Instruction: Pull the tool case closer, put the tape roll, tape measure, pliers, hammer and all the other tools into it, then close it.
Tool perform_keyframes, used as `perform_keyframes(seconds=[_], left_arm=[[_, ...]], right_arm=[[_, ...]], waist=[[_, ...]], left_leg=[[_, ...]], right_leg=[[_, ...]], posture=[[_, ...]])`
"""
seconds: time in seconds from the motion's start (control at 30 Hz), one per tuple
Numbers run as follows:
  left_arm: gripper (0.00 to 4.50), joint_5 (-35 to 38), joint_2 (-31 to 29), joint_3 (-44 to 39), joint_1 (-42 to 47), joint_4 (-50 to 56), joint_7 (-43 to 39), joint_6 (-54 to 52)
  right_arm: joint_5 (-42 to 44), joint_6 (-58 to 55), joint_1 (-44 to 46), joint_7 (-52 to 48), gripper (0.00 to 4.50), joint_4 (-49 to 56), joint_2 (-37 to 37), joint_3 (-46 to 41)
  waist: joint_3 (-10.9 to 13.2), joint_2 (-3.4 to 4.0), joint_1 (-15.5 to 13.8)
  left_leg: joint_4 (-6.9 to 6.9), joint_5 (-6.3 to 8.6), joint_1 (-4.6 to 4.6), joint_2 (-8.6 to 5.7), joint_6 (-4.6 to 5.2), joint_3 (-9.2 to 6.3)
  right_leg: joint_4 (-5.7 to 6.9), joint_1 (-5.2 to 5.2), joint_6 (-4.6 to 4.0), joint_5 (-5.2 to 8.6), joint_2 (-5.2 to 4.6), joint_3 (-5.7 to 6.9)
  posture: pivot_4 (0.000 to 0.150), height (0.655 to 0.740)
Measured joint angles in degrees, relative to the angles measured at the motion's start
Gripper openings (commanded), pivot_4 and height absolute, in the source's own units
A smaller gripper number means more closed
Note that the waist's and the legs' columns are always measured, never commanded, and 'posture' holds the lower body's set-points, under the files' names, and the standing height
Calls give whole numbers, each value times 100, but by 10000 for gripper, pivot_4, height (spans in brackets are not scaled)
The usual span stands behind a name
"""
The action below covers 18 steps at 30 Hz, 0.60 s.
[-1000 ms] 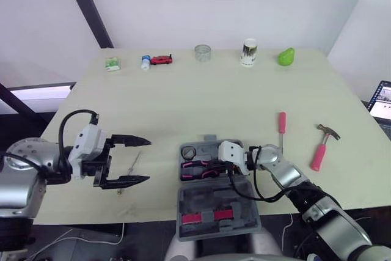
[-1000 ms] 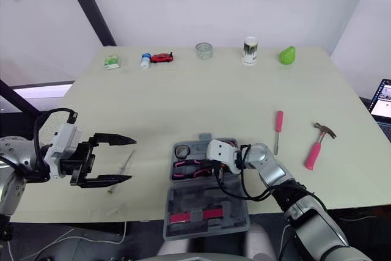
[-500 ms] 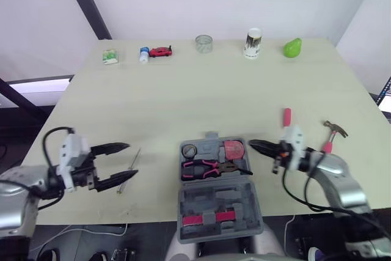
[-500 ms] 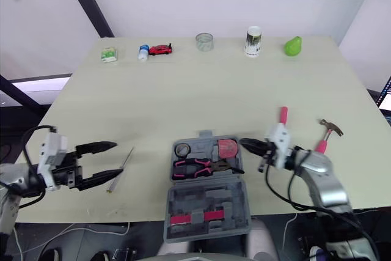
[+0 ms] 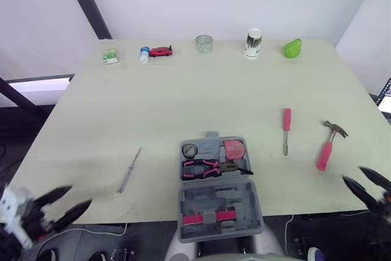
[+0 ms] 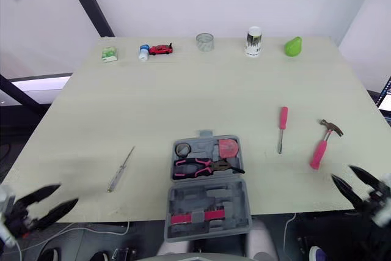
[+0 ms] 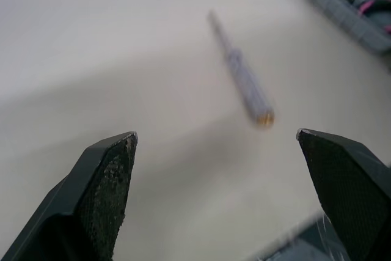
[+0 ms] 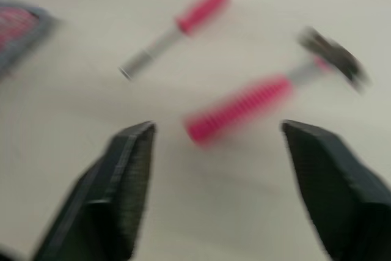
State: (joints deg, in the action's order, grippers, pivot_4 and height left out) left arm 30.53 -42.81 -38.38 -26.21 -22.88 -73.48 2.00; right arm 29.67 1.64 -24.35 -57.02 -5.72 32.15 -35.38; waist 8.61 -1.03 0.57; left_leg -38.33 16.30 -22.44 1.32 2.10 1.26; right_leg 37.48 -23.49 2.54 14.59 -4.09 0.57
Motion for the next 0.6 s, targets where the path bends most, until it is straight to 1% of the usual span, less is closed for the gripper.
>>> perform_keyframes(seconds=[0.07, 0.17, 0.23, 0.4, 0.5, 0.6], left_arm=[[45000, 4, 15, -38, 3, -98, 4, 99], [45000, 8, 48, -162, -43, -276, 10, 237], [45000, 7, 63, -176, -98, -413, 1, 302], [45000, 7, 77, -175, -83, -485, -6, 407], [45000, 7, 77, -168, -29, -451, -4, 461], [45000, 6, 91, -78, 29, -4, -9, 485]], right_arm=[[64, 123, -62, -33, 44808, -201, -34, -126], [107, 299, -214, -111, 44808, -514, -36, -296], [110, 344, -319, -124, 44808, -691, -36, -361], [126, 317, -342, -79, 44808, -590, -35, -365], [149, 96, -391, 19, 44808, -122, -35, -280], [238, -255, -412, 118, 44808, 769, -18, -44]], waist=[[-3, -7, 1], [-3, -6, 2], [-2, -4, 2], [-3, -5, 3], [-3, -2, -1], [-4, -2, -4]], left_leg=[[-6, -2, 16, 4, -2, 1], [-1, -1, 58, 8, -4, 3], [2, -1, 57, 8, -4, 3], [2, -1, 55, 7, -4, 2], [3, -1, 54, 8, -4, 0], [3, 0, 51, 8, -5, -2]], right_leg=[[10, 3, -1, -1, -4, -4], [10, 36, 5, 7, -30, -7], [7, 35, -3, 3, -34, -7], [7, 36, -6, 1, -45, -22], [7, 36, -7, 1, -49, -25], [6, 35, -8, 0, -59, -26]], posture=[[1500, 7400], [1500, 7400], [1500, 7400], [1500, 7400], [1500, 7400], [1500, 7400]])
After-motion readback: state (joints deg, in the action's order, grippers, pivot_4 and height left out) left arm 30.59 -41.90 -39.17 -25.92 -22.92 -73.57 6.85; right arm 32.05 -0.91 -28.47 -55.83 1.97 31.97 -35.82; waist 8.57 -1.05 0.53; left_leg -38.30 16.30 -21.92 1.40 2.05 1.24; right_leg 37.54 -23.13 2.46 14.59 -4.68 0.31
